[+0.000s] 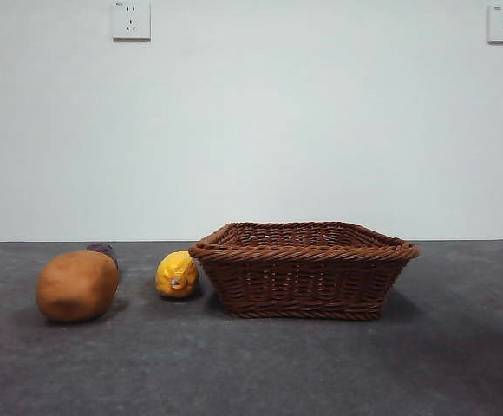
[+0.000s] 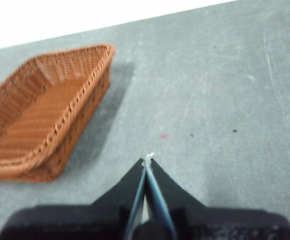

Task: Help me put the vegetables on the table into the basket

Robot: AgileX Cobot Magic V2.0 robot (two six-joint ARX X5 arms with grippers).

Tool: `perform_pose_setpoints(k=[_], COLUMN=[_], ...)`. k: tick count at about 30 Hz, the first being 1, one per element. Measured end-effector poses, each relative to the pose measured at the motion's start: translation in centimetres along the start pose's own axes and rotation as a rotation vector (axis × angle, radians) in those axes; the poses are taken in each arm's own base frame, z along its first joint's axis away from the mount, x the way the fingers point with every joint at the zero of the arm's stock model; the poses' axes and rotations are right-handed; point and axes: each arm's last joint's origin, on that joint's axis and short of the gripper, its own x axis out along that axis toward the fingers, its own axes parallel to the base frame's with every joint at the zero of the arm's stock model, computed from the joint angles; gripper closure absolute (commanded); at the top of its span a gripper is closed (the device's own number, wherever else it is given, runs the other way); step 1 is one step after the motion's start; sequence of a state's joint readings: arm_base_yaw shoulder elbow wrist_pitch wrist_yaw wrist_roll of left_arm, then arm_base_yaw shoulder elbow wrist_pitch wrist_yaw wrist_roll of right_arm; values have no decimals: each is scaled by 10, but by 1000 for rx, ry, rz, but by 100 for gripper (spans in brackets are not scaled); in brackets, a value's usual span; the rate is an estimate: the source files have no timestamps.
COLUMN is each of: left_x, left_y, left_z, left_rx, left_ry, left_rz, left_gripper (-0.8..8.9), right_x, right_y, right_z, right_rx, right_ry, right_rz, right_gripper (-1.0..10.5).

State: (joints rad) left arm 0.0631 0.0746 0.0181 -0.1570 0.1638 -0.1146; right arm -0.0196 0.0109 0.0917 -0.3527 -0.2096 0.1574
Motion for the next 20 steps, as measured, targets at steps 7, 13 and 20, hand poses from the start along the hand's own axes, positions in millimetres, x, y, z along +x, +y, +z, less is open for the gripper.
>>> perform_pose_setpoints(k=[7,13,20], left_x=[-2,-14,-22], left_y=[-1,-10,-20], left_z=[5,50,97], left_rx=[-55,-89,-111], left_ry=[17,-23,24], left_rz=[-4,-59,-189], left_gripper=[820,820,820], right_x=[-2,-22,-37], right_y=[2,15,28], right_z=[12,58,108], right_rx=[112,154,150], right_ry=[-103,-194,-107], right_rz=[24,75,122], right_gripper=[957,958,958])
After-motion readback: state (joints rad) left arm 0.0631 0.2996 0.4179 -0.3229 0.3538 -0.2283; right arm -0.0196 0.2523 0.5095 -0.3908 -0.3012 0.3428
